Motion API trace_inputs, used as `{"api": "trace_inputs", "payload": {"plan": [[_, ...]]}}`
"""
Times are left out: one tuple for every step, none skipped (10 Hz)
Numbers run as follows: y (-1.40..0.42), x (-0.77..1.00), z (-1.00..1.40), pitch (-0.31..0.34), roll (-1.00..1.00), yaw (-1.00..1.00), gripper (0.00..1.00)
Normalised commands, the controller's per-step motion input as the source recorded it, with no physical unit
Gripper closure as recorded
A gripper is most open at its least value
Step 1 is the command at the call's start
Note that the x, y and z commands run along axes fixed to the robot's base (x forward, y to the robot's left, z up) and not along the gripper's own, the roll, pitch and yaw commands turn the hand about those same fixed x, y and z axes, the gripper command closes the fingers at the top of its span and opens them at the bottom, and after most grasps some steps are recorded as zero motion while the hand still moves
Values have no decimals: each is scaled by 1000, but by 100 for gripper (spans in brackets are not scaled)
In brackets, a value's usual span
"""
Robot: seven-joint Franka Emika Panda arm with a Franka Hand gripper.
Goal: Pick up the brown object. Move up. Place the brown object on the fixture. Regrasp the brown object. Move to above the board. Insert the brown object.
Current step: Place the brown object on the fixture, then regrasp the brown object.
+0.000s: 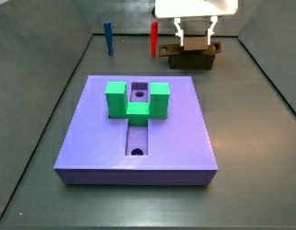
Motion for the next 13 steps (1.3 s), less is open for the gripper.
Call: {"api": "trace_inputs", "payload": {"plan": [[0,0,0,0,0,0,0],[66,-17,0,0,0,0,0],[-31,-149,497,-123,263,43,0],[-209,-9,969,-29,709,231,0],[-240,0,797,-43,883,289,0],[-197,0,631,-140,1000,271,0],[-114,0,377,-131,1000,263,0],[-31,-40,114,-31,1000,209,0],[-11,-120,0,0,1000,160,0],[-11,-211,0,0,1000,120,0],[-14,-226,0,0,1000,86,0],[-9,-271,0,0,1000,54,0],[-3,-274,3,11,1000,37,0]]}}
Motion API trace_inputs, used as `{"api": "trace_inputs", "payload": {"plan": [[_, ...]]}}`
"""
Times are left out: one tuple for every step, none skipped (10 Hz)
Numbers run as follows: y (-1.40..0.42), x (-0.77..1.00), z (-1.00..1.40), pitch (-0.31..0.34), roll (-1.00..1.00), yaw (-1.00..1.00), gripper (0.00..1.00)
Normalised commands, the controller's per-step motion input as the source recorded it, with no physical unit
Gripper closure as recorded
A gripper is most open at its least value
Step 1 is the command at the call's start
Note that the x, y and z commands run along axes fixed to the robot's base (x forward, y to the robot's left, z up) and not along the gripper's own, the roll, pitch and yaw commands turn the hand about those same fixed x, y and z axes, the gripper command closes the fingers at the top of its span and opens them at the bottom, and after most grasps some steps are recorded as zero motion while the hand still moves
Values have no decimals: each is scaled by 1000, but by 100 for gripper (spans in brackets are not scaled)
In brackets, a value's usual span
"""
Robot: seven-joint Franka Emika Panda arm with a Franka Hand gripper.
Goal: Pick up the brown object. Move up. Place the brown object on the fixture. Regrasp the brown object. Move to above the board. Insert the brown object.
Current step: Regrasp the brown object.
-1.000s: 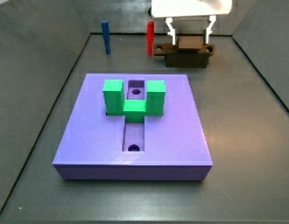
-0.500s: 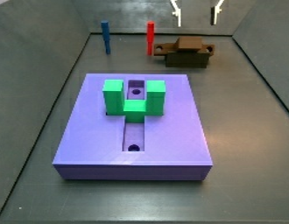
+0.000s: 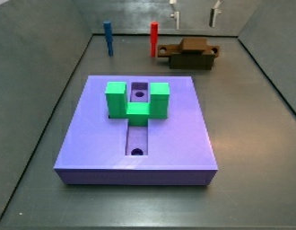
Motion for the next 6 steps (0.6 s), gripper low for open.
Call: {"api": "trace_inputs", "payload": {"plan": [[-14,-240,9,9,1000,11,0],[-51,-180,0,0,1000,0,0],[-149,0,17,0,1000,89,0],[-146,3,31,0,1000,151,0],[-154,0,29,26,1000,146,0],[-163,26,37,49,1000,114,0]]}}
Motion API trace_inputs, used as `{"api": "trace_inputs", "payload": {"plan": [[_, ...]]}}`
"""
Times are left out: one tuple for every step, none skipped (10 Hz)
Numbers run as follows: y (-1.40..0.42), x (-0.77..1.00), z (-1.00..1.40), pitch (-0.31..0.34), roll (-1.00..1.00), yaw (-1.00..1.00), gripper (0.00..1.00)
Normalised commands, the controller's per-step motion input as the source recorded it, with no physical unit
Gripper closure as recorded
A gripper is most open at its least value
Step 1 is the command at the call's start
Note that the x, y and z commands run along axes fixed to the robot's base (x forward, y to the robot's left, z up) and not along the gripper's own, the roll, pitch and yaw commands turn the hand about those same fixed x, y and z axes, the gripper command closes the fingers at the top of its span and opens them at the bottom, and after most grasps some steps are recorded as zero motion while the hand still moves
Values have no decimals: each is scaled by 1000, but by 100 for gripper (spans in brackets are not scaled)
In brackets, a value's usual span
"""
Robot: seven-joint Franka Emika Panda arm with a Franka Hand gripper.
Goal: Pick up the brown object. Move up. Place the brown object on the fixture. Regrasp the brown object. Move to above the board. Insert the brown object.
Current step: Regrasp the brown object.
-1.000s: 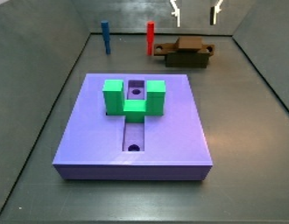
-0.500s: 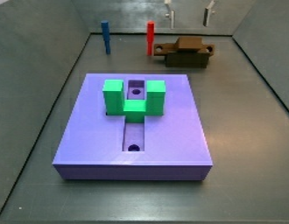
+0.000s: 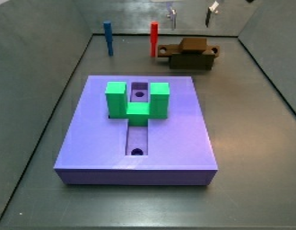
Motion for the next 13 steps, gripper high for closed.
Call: {"api": "trace_inputs", "payload": {"plan": [[-166,20,40,54,1000,114,0],[-174,34,40,66,1000,94,0],[-177,100,49,71,1000,69,0],[-97,400,66,103,1000,9,0],[0,634,86,234,1000,20,0],[51,820,0,349,1000,111,0],[0,757,-231,231,803,126,0],[0,440,-383,134,677,140,0],[0,200,-349,109,600,300,0],[0,346,-283,157,406,363,0],[0,406,-229,149,217,360,0],[9,286,-197,66,151,334,0],[0,0,-237,29,123,140,0]]}}
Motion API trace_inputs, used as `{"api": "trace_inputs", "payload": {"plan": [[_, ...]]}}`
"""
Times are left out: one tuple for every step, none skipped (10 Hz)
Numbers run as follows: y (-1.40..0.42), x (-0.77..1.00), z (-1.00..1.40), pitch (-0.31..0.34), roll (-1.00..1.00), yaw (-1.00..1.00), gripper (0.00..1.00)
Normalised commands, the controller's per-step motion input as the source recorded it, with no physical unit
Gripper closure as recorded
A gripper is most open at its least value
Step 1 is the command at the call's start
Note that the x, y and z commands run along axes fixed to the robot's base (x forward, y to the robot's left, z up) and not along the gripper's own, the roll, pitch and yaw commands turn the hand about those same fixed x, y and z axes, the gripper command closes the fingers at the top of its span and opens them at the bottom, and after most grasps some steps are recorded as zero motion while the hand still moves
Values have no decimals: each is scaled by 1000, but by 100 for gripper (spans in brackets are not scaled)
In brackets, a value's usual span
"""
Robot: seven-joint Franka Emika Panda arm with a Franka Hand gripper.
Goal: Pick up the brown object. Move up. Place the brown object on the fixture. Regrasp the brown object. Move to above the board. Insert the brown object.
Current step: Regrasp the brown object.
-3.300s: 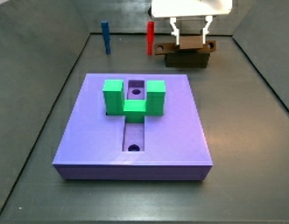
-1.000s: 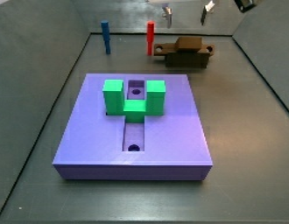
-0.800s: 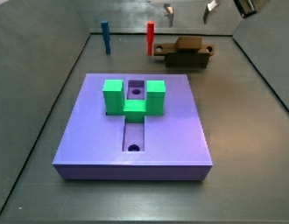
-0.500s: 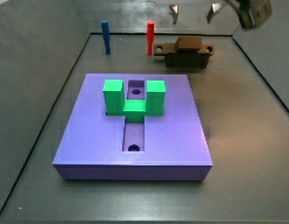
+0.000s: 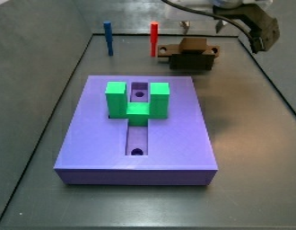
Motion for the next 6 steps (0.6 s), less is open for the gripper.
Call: {"api": "trace_inputs", "payload": {"plan": [[0,0,-129,217,294,37,0],[0,0,-69,286,343,3,0],[17,0,0,300,309,17,0],[20,-74,0,280,289,49,0],[0,0,0,214,320,91,0],[0,0,-200,54,214,120,0]]}}
